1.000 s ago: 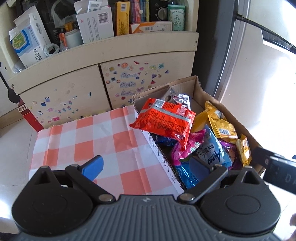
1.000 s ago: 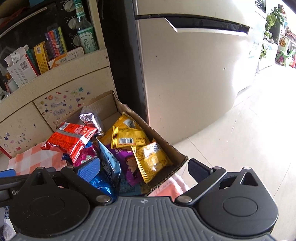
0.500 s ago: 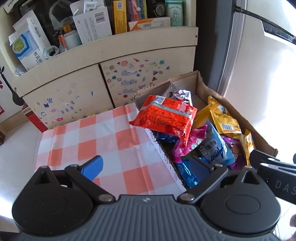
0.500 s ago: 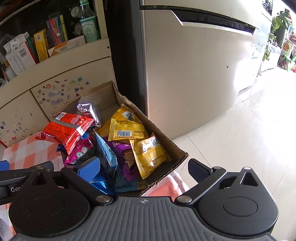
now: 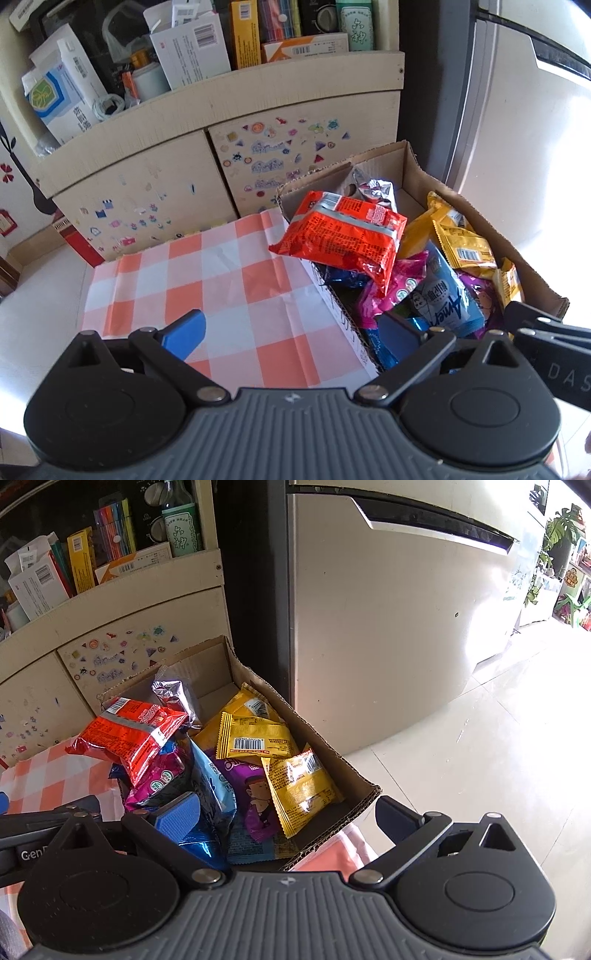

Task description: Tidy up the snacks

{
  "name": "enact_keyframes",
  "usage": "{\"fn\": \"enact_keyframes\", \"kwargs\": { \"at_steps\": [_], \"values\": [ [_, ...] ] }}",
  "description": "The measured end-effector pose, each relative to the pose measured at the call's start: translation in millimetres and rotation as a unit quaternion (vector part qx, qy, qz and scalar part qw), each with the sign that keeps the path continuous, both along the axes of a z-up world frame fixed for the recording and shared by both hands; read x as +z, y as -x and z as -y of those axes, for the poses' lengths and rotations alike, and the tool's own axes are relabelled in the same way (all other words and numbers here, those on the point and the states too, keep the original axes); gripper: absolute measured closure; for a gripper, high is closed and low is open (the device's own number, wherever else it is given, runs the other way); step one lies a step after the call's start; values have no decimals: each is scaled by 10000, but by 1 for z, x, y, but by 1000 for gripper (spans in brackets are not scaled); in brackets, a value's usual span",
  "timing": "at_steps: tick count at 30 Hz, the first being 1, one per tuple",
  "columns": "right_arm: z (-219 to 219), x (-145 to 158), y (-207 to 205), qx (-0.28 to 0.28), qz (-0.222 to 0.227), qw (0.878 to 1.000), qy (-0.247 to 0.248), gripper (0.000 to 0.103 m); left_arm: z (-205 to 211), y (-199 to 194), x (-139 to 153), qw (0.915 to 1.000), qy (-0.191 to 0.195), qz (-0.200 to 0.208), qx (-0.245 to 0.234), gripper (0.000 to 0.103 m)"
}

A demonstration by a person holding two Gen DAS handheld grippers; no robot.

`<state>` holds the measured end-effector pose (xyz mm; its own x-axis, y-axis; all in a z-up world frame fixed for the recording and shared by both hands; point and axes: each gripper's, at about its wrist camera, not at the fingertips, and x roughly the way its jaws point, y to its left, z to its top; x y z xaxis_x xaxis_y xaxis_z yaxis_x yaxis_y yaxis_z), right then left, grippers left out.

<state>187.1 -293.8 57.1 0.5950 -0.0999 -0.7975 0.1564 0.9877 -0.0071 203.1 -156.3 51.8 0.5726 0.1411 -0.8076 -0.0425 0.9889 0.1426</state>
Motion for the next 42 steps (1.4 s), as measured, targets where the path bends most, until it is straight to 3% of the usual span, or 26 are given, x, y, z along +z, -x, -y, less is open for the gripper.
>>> {"fn": "enact_keyframes", "kwargs": {
  "at_steps": [7,42],
  "values": [
    [-2,-2,-2,-30,-23,10000,81,0,3,0,2,9996,-259,77,-56,3],
    [-2,-6,-5,-6,-64,9999,141,0,-3,-3,-2,9999,-69,-116,23,4]
  ]
}}
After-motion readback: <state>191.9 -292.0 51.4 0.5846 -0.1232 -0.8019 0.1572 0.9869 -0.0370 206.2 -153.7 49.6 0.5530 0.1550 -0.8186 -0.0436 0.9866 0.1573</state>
